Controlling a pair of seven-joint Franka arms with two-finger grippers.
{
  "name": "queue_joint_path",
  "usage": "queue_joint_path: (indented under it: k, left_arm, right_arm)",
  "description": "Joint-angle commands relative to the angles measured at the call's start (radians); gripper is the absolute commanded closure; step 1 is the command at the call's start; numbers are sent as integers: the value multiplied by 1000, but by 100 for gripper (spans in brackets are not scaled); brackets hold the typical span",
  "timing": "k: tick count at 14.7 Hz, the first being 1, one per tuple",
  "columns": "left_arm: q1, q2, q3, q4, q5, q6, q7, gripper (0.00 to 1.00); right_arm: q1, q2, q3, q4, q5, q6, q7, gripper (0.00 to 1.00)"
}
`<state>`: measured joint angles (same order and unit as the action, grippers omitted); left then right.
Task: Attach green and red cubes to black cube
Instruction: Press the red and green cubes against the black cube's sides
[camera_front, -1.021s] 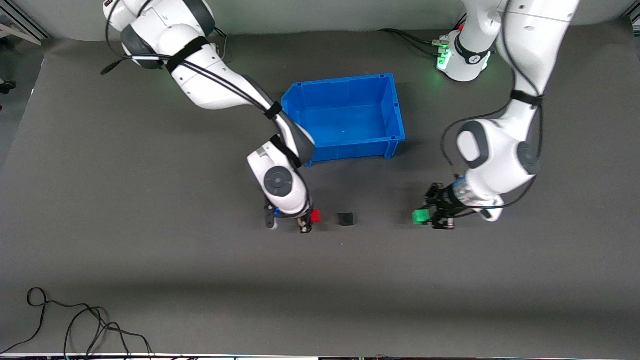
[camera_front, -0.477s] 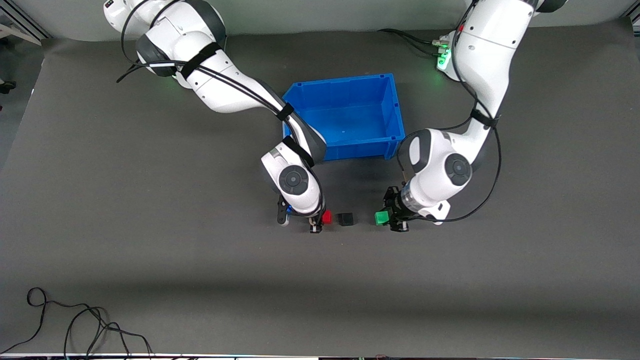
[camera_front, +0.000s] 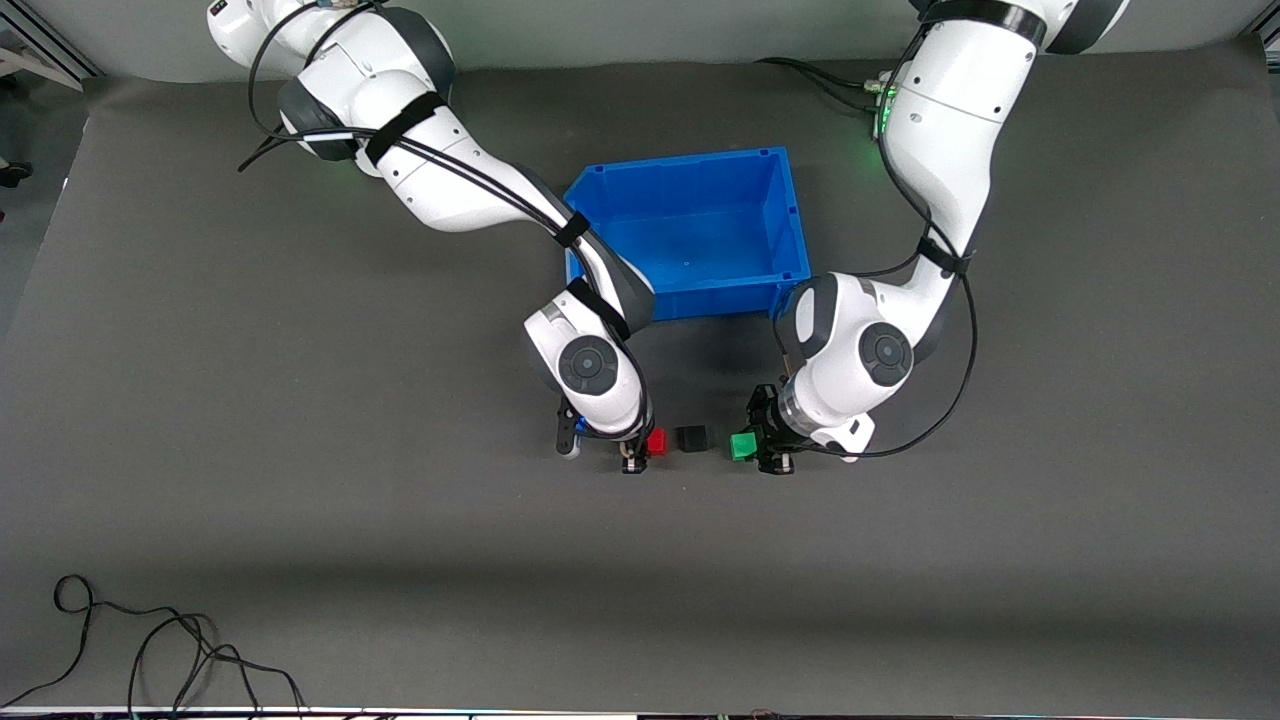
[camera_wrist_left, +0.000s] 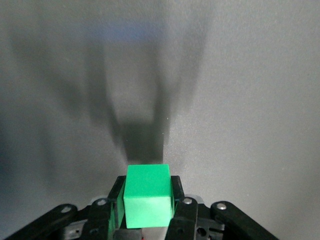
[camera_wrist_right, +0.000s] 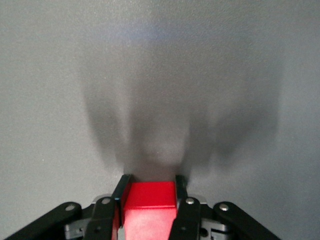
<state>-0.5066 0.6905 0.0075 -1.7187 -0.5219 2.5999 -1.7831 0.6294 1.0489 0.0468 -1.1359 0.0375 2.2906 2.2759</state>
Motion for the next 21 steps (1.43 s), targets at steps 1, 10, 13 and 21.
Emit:
queue_joint_path:
  k: [1,10,13,21]
  left_arm:
    - [-33,27,15,34,14,8,-32,88]
    - [-52,35,15,31,8,9,-61,88]
    - [-69,35,15,33,3,19,-64,88]
    - [-98,46,14,34,3,43,-99,88]
  right_arm:
    - [16,31,-4,41,-21,-28,37,100]
    - [41,48,-4,48,-21,-28,83,100]
    - [47,55,-4,59,-22,-26,83,100]
    - [47,71,-8,97,-22,-26,86,100]
